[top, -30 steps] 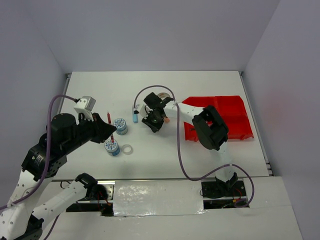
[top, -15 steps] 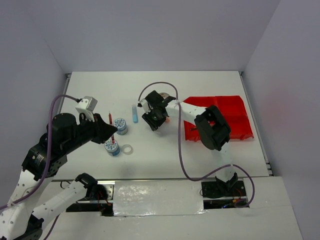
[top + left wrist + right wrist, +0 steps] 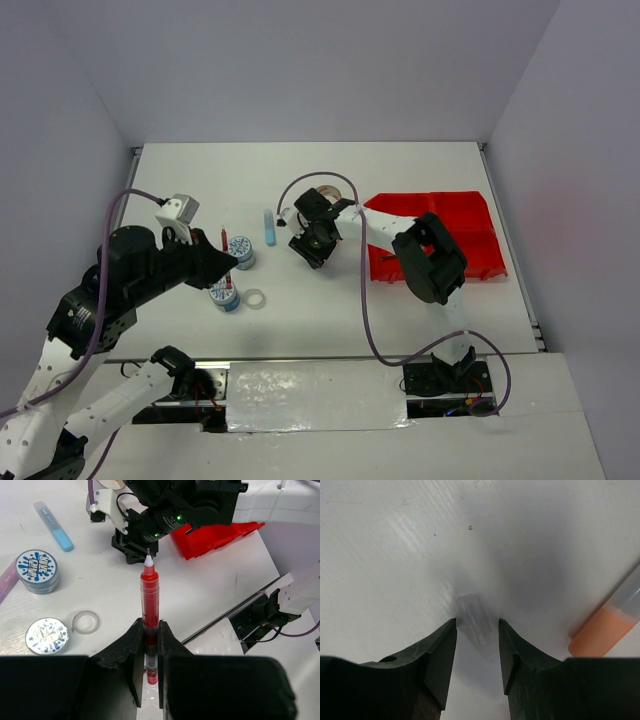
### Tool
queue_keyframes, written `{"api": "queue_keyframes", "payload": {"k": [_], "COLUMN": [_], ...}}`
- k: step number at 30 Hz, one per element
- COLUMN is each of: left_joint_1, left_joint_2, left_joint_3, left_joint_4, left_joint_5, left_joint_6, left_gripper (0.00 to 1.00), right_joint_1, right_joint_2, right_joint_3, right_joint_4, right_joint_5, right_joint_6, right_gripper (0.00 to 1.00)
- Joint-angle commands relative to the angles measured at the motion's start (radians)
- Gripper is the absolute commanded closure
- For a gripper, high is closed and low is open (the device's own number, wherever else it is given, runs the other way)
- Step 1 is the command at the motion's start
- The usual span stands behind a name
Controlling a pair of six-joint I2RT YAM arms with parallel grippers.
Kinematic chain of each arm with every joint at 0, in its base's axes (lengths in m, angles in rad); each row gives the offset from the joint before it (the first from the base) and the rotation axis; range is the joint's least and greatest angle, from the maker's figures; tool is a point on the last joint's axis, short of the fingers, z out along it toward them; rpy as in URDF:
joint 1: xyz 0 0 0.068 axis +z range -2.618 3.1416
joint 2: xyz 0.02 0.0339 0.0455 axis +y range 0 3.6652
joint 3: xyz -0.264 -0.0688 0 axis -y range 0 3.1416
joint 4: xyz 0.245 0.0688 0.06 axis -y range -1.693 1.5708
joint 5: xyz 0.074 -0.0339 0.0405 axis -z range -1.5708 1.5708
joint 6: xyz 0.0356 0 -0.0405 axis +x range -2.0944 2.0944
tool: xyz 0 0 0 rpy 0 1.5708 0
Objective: Sort the stationery into containers
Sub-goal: Close the pen cap on the pen.
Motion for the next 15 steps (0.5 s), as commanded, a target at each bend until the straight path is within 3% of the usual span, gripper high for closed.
{"api": "queue_keyframes", "payload": {"k": [1, 15], "left_joint_1": [0.004, 0.004], "left_joint_2": [-0.001, -0.012], "left_joint_3": [-0.008, -0.024], "left_joint_4": [0.050, 0.060], "left_joint_5": [0.023, 0.037], "left_joint_6": [0.019, 0.007], "left_gripper": [1.00, 1.00], "right_joint_1": [0.016, 0.019], "right_joint_2": [-0.005, 0.045], "right_joint_3": [0.010, 0.047], "right_joint_4": [0.019, 0.013], "right_joint_5": [-0.029, -0.078], "right_joint_6": [-0.020, -0.003], "right_gripper": [0.54, 0.53]}}
